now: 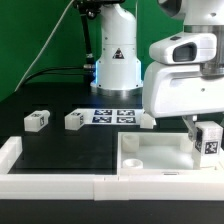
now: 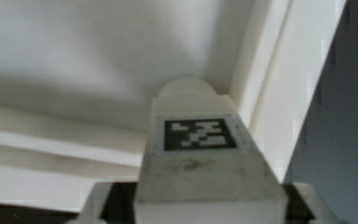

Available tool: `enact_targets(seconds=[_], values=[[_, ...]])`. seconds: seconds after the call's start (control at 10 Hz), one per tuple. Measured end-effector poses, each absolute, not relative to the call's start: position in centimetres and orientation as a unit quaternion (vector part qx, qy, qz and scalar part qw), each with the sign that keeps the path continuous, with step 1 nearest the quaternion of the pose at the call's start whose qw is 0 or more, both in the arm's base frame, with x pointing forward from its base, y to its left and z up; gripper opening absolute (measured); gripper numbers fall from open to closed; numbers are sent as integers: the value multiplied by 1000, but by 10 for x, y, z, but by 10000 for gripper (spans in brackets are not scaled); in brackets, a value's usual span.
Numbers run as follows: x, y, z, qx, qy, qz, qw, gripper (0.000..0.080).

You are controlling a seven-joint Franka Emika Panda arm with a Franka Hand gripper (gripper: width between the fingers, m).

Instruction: Assemble one leg

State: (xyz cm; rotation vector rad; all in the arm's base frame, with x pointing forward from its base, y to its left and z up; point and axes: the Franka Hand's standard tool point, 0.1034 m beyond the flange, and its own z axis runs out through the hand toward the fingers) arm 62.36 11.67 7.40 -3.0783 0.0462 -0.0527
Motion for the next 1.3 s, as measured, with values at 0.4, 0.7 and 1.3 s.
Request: enact_targets(seconds=[0.4,0.7,1.3], values=[[625,117,73,-961,272,-21,38,291],[626,117,73,-917,397,-23,44,291],[626,118,73,-910,411,-19,51,527]])
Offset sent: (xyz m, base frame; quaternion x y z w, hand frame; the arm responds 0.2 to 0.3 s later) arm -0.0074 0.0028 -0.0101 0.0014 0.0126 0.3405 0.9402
